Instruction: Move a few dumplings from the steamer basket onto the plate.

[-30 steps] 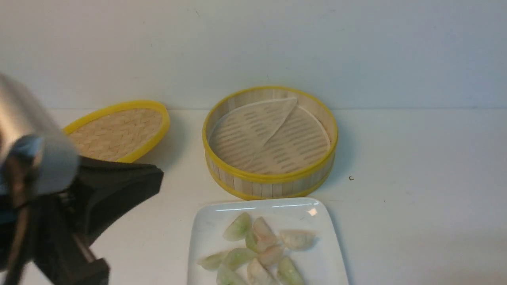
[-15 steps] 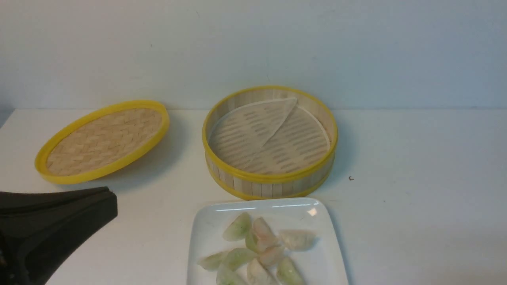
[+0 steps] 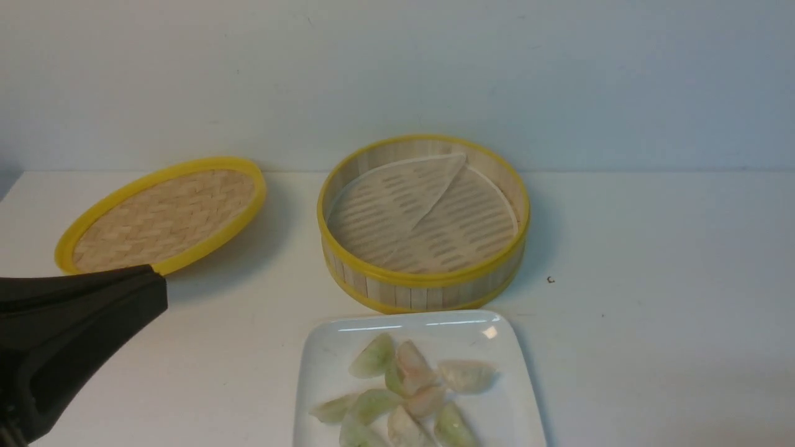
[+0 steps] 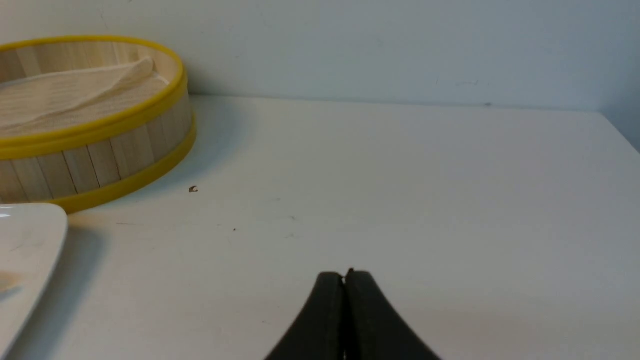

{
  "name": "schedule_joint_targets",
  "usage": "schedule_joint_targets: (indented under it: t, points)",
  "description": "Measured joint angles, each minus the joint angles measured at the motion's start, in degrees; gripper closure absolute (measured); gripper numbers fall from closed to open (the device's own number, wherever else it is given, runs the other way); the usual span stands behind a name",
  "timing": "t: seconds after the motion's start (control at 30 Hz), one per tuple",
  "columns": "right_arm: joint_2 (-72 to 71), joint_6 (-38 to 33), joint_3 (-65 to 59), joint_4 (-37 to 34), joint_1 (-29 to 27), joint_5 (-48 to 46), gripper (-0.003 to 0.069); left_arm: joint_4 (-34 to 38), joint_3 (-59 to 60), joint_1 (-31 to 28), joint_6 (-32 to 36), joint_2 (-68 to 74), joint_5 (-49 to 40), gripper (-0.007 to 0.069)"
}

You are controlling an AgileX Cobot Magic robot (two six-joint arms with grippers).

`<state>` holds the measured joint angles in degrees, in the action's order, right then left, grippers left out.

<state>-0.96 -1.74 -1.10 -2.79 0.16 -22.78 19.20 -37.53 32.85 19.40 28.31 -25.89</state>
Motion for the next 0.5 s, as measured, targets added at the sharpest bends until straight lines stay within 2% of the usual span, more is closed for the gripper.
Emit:
schedule_joint_targets:
  t: [0.1,0.27,0.5]
  points:
    - [0.00,0.00,0.00,0.00,0.00,0.00,0.0673,-2.23,1.61,-0.57,-0.51,-1.08,1.11,0.0630]
    - [0.00,0.00,0.00,0.00,0.00,0.00,0.0673,-4.82,10.54,-7.00,-5.23,-7.38,5.45,0.0630]
    - [0.00,0.18,0.00,0.00,0.00,0.00,0.0673,-6.43,34.33,-25.00,-8.22,-26.07,8.71,0.0630]
